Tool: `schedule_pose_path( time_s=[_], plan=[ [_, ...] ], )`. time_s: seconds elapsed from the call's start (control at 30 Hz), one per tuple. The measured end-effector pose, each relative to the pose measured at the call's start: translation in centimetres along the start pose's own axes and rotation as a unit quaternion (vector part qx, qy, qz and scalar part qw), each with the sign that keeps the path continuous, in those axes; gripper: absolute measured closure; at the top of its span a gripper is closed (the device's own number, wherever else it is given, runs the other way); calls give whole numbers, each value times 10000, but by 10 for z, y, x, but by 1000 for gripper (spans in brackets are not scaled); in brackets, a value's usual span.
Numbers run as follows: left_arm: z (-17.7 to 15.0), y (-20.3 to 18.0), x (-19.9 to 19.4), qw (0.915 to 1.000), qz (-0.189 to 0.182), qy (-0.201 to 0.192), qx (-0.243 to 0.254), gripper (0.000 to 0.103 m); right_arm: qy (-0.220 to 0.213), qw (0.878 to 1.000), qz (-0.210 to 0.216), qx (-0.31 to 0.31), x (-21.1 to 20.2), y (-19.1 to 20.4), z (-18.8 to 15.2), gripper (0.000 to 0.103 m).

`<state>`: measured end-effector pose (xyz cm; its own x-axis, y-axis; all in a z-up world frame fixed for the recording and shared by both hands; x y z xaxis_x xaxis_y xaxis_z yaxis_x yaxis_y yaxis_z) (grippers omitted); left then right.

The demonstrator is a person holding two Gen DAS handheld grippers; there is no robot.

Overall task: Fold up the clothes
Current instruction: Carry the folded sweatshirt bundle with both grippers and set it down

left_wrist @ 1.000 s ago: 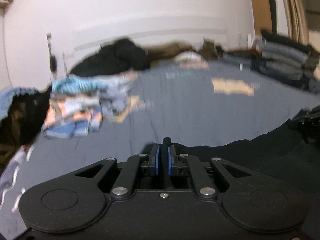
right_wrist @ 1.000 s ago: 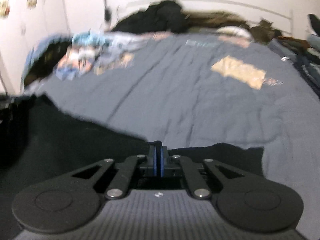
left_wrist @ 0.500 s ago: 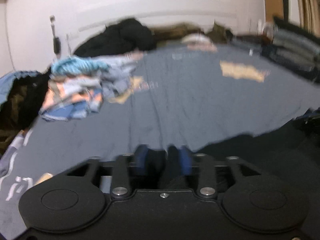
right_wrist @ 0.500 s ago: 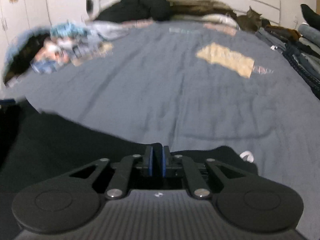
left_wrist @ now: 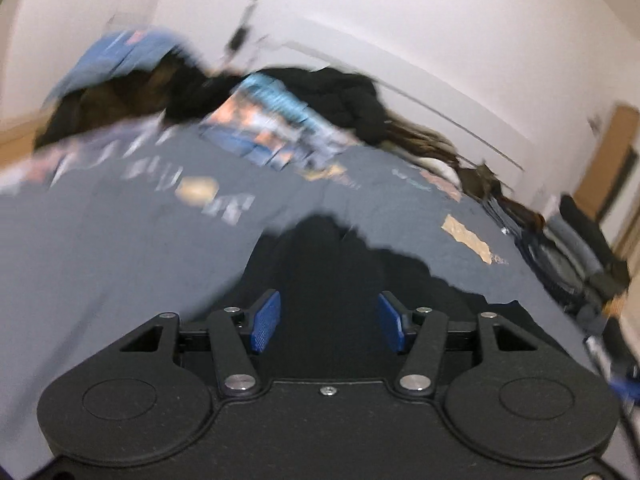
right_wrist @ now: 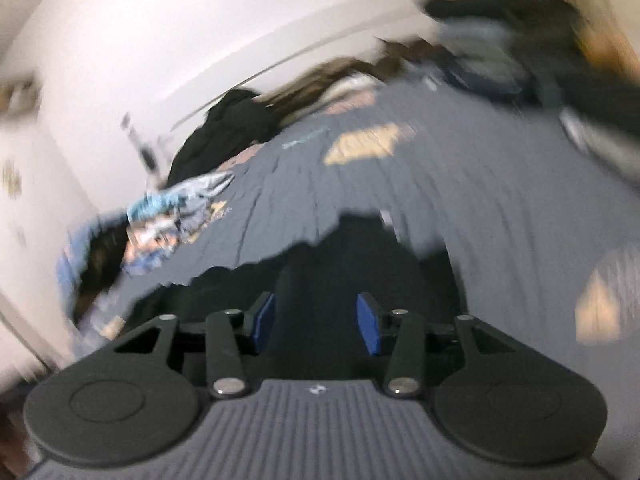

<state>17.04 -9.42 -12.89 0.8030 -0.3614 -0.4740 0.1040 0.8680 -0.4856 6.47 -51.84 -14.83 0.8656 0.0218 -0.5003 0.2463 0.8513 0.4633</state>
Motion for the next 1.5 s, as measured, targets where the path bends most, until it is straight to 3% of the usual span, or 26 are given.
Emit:
schedule_pose_path(
  time_s=[0.07, 0.17, 0.23, 0.33, 0.53, 0.7, 1.03, 1.13, 1.23, 1.4, 1.5],
  plan=[
    [-10, 12, -4, 9991, -59, 167, -395, 49, 112, 9982, 111, 576, -12, -14, -22, 58],
    [-24, 31, -8, 9932, -196, 375, -1082, 48, 448, 9954, 169, 825, -10, -18, -51, 57],
    [-34, 43, -9, 9870, -243, 418, -1530, 42, 580, 9890, 368, 1314, -5, -23, -67, 57],
    [-38, 57, 4, 9764, -282, 535, -2072, 42, 685, 9756, 564, 2007, 6, -30, -83, 57],
    [-51, 76, 29, 9513, -317, 764, -2970, 38, 583, 9597, 673, 2667, 28, -34, -94, 54],
    [-57, 75, 36, 9508, -173, 718, -3009, 36, 526, 9541, 644, 2878, 32, -36, -98, 52],
    [-52, 82, 72, 9376, -273, 538, -3424, 35, 353, 9386, 537, 3390, 28, -47, -109, 50],
    [-50, 83, 74, 9349, -266, 504, -3503, 40, 288, 9350, 509, 3499, 26, -50, -111, 50],
    [-48, 82, 73, 9432, -157, 417, -3291, 77, 192, 9344, 532, 3518, 32, -55, -105, 50],
    [-40, 76, 66, 9479, -274, 320, -3158, 85, 59, 9212, 548, 3851, 30, -65, -100, 50],
    [-37, 73, 65, 9503, -309, 291, -3085, 85, -22, 9249, 196, 3798, 9, -67, -99, 49]
  ],
)
Point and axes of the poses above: each gripper's, at about its wrist camera, not at the fingertips, and x roughly the way its jaws point, y to its left, z to its top, the point moved 2 cm from there along x, roughly the way its jaws point, and after that the axes turned 4 degrees about -x, right-handed, at the moved point
